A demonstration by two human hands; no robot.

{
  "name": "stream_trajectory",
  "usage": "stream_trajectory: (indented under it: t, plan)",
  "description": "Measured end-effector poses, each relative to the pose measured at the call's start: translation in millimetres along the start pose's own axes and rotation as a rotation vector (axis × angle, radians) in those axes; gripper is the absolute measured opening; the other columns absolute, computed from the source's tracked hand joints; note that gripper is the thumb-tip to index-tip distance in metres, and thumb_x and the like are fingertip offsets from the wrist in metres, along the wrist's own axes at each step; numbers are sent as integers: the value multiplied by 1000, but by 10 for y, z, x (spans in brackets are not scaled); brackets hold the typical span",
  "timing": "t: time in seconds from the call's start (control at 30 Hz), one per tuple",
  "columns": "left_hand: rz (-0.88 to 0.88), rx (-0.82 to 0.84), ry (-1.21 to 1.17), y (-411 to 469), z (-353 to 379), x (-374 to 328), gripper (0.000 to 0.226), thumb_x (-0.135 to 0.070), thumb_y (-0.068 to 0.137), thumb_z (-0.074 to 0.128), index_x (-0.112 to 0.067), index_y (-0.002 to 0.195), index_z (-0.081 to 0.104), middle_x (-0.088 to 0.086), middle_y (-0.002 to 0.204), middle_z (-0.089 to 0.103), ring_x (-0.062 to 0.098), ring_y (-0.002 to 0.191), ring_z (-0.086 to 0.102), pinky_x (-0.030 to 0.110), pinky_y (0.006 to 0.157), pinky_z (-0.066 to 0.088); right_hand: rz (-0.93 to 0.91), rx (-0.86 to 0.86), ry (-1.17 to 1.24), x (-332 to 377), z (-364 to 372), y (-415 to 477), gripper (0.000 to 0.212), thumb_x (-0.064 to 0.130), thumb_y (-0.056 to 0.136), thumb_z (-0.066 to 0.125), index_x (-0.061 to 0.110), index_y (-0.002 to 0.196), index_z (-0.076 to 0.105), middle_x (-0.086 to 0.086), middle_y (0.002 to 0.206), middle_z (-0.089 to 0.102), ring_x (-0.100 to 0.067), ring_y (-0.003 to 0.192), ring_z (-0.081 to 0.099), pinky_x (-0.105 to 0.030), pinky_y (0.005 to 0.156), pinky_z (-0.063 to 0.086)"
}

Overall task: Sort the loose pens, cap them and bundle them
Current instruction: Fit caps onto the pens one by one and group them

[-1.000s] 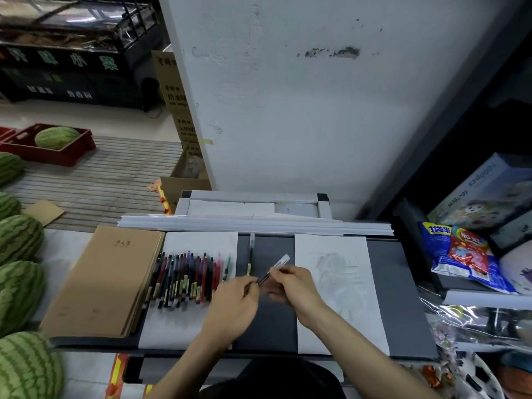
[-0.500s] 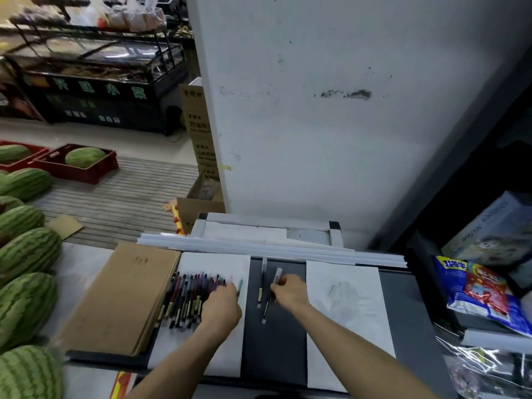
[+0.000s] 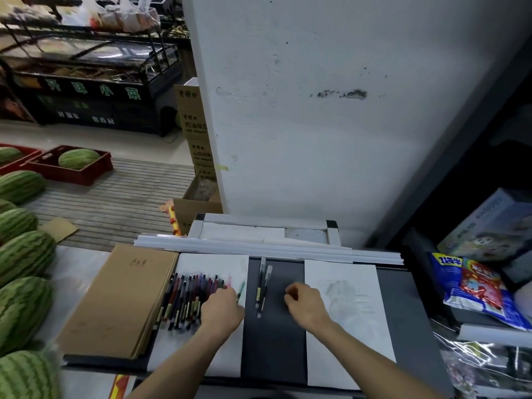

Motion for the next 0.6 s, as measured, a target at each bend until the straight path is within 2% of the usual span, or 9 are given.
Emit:
stream_trajectory:
  t: [0.07, 0.13, 0.23, 0.37, 0.47, 0.6]
  plan:
    - [11, -26, -9, -14, -15, 7, 14, -30, 89, 58, -16, 88, 55, 0, 82, 58, 23, 70, 57, 31, 60, 46, -91, -41, -271, -62, -168, -78, 24, 19, 100, 49, 18, 118, 65, -1, 116, 69, -22, 105, 65, -33, 86, 54]
    - [19, -48, -31, -23, -18, 29, 16, -30, 88, 57, -15, 82, 55, -2, 74, 55, 20, 63, 55, 29, 55, 42, -131, -77, -479, -156, -326, -116, 29, 14, 100, 46, 16, 126, 58, -2, 123, 63, -22, 114, 60, -32, 90, 51]
    - [54, -49, -83, -47, 1, 32, 21, -27, 87, 59, -15, 73, 49, -1, 69, 57, 18, 58, 55, 28, 48, 36, -131, -116, -628, -313, -484, -112, 32, 13, 102, 47, 14, 133, 51, -3, 130, 58, -21, 122, 55, -29, 99, 47]
    - [109, -13, -167, -106, 24, -25, 16, -26, 87, 61, -13, 97, 58, 3, 83, 66, 23, 70, 61, 34, 61, 50, -101, -91, -723, -414, -455, -103, 34, 13, 102, 48, 15, 136, 49, -3, 132, 58, -21, 121, 56, -29, 98, 47]
    - [124, -7, -273, -185, -11, -62, 16, -25, 88, 62, -19, 99, 53, -3, 77, 62, 11, 62, 56, 27, 52, 41, -87, -91, -719, -436, -404, -78, 40, 8, 99, 49, 14, 139, 49, -4, 130, 60, -22, 120, 57, -29, 99, 49]
    - [182, 9, -381, -295, -65, -183, 8, -22, 93, 59, -20, 100, 54, 3, 77, 66, 18, 61, 57, 33, 55, 41, -100, -146, -707, -403, -413, -60, 38, 8, 97, 47, 14, 134, 55, -3, 125, 65, -22, 115, 60, -30, 100, 47]
Point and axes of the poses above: each hand's wrist, its own y-axis towards the middle knuckle, its own z-axis out of the palm, x = y × z, the point moved 10 cm from there along y, towards the middle knuckle
